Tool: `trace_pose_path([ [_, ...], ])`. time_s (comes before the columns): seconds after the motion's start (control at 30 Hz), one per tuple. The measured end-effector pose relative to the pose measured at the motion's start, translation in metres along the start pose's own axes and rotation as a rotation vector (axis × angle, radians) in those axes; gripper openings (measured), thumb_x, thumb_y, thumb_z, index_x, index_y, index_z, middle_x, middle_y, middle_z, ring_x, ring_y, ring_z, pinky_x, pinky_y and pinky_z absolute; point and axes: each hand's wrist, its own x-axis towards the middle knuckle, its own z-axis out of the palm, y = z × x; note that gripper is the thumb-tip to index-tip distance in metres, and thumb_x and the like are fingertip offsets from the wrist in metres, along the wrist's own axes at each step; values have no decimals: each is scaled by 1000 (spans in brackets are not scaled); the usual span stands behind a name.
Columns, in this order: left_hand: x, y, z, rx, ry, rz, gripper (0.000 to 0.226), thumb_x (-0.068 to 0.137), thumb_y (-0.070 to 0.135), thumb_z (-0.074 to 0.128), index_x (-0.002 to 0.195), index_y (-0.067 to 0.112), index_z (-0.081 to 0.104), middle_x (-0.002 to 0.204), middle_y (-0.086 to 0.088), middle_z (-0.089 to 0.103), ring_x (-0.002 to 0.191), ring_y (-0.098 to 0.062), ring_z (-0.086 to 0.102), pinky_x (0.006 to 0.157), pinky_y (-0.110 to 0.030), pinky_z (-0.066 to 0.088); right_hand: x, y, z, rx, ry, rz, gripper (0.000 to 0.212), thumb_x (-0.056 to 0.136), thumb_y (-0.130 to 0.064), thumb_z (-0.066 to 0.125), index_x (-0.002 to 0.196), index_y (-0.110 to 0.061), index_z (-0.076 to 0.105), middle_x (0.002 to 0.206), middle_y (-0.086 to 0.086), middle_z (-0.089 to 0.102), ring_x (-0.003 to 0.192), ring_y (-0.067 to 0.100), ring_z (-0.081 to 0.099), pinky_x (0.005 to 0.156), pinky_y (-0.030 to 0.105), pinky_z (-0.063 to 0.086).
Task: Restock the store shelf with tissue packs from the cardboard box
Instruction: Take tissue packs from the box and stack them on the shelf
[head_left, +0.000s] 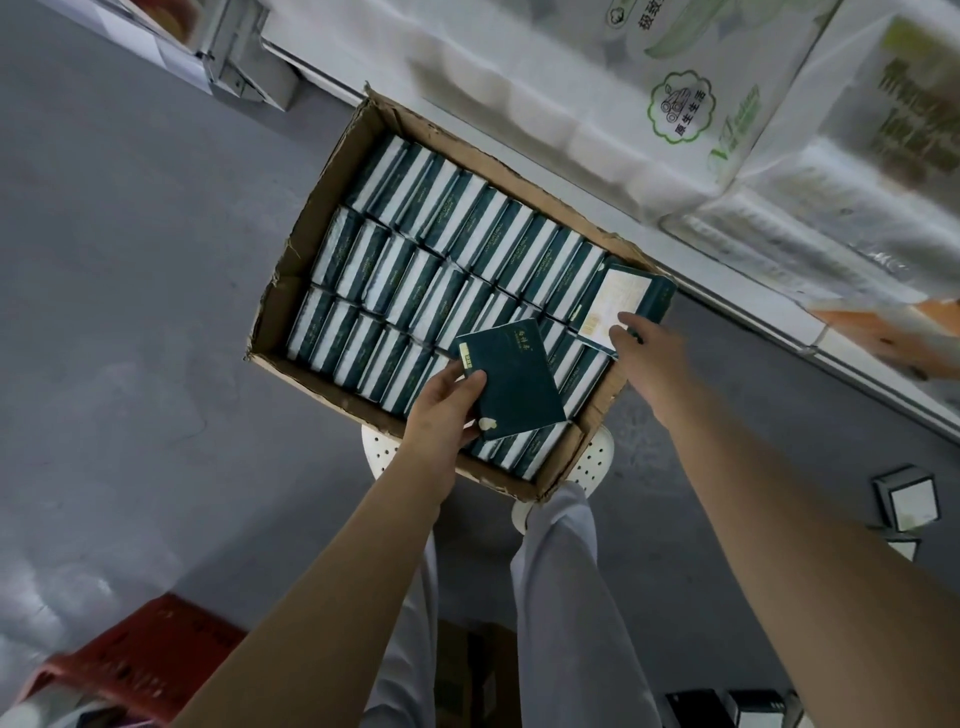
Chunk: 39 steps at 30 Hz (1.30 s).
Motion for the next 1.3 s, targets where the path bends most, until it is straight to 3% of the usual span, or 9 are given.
trace_pose_path([
  [0.1,3,0,1,6,-18,1,19,93,19,63,110,26,61,109,-4,71,107,-24,65,92,-40,53,5,-2,4,78,44,33,43,100,-31,47,143,-28,48,147,4,28,113,22,46,100,36,42],
  [0.27,9,4,2,24,-34,15,20,93,21,63,113,25,61,109,-3,71,107,-23,66,94,-41,53,15,-4,11,83,-40,125,49,100,-36,43,149,-32,37,157,3,29,139,28,34,111,44,32],
  [0.5,8,9,1,-6,-9,39,27,95,20,60,122,22,57,111,-4,69,103,-20,66,84,-35,54,10,-3,25,11,52,122,55,98,-34,45,150,-18,36,160,5,19,141,28,33,112,40,31],
  [0.63,1,6,3,-29,27,44,19,94,20,62,113,25,60,109,-4,70,103,-21,66,82,-35,55,-7,-5,33,-63,178,-58,49,95,-37,56,134,-7,56,155,5,24,130,30,41,110,47,37],
  [0.77,-15,8,5,-4,110,67,28,93,25,63,120,17,58,112,-6,69,104,-24,67,82,-37,57,-34,-11,26,-225,283,-282,42,94,-43,58,122,-12,67,150,0,35,126,30,47,107,46,39],
  [1.0,-72,54,4,-103,164,151,37,94,25,62,128,22,48,113,-5,66,102,-22,66,83,-36,57,-102,-60,-14,-164,363,-695,19,85,-5,69,103,-10,75,130,3,57,118,29,55,96,48,50],
  [1.1,-119,90,0,-101,150,228,53,95,23,61,141,31,37,112,-5,64,98,-23,68,87,-41,57,-159,-102,-40,-190,392,-832,15,84,0,66,91,-13,65,114,1,61,107,25,57,85,47,52],
  [1.2,-182,129,-5,-55,112,305,55,96,20,58,142,36,33,101,-6,65,88,-24,69,82,-42,59,-229,-148,-64,-174,344,-850,37,86,-2,67,118,-17,56,113,-10,51,107,13,48,92,36,46],
  [1.3,-249,164,-16,-36,69,397,41,96,12,57,132,26,43,85,-5,63,61,-17,60,59,-34,54,-294,-185,-89,-316,299,-940,67,87,-5,68,147,-16,40,121,-8,46,113,10,38,99,29,36],
])
